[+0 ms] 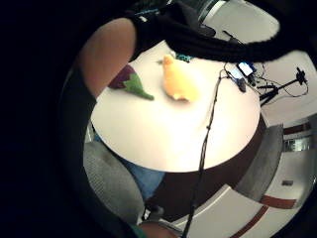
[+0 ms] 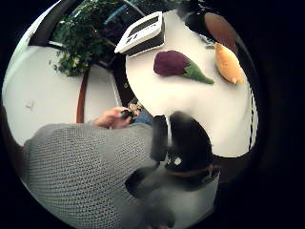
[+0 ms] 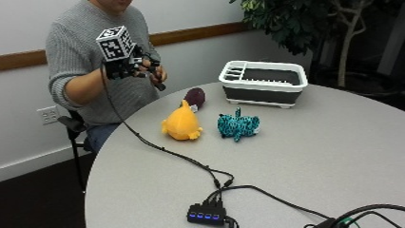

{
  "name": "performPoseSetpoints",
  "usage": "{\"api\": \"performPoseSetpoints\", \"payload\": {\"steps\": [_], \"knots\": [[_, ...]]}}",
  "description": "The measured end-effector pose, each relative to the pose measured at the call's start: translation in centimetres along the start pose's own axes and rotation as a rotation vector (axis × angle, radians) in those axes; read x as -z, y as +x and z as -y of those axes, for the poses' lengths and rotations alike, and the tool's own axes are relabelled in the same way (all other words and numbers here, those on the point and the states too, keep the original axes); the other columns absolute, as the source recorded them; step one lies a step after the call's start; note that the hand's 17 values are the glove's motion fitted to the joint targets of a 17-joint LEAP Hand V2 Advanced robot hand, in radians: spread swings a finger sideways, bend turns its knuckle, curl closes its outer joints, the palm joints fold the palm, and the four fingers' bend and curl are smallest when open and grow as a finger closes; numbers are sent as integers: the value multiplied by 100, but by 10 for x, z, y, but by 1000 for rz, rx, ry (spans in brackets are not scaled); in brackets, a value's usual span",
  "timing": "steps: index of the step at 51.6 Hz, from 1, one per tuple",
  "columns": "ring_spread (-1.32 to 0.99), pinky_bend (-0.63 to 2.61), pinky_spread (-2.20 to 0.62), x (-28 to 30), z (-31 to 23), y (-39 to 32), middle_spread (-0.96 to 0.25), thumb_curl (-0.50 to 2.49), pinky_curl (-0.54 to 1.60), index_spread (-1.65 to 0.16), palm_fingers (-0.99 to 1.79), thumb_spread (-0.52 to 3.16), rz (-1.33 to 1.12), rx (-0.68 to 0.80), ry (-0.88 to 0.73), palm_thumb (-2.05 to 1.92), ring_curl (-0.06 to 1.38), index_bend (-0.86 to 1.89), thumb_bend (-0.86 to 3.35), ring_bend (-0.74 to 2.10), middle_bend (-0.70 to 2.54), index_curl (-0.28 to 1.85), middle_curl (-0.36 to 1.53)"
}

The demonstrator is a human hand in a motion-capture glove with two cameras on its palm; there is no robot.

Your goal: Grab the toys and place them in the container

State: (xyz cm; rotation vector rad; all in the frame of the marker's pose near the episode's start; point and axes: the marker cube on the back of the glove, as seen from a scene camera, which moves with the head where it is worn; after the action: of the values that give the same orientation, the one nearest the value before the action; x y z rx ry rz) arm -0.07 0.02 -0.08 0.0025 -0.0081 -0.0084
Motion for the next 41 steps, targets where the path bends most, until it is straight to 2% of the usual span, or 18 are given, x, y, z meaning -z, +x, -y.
{"api": "performPoseSetpoints", "payload": {"steps": [7,15,34,41], "knots": [[-9,50,5,3,-2,-1,-14,6,16,-25,16,90,4,6,1,8,4,35,8,18,16,14,6],[-12,54,6,4,-4,-2,-17,11,20,-32,13,123,11,-4,-7,6,7,37,8,20,17,19,10],[-14,58,6,-2,0,-4,-18,20,25,-37,8,147,5,-11,-17,2,13,37,6,22,17,28,19],[-15,61,6,-4,27,-12,-18,23,27,-37,8,149,38,0,-9,2,16,36,5,25,17,31,21]]}}
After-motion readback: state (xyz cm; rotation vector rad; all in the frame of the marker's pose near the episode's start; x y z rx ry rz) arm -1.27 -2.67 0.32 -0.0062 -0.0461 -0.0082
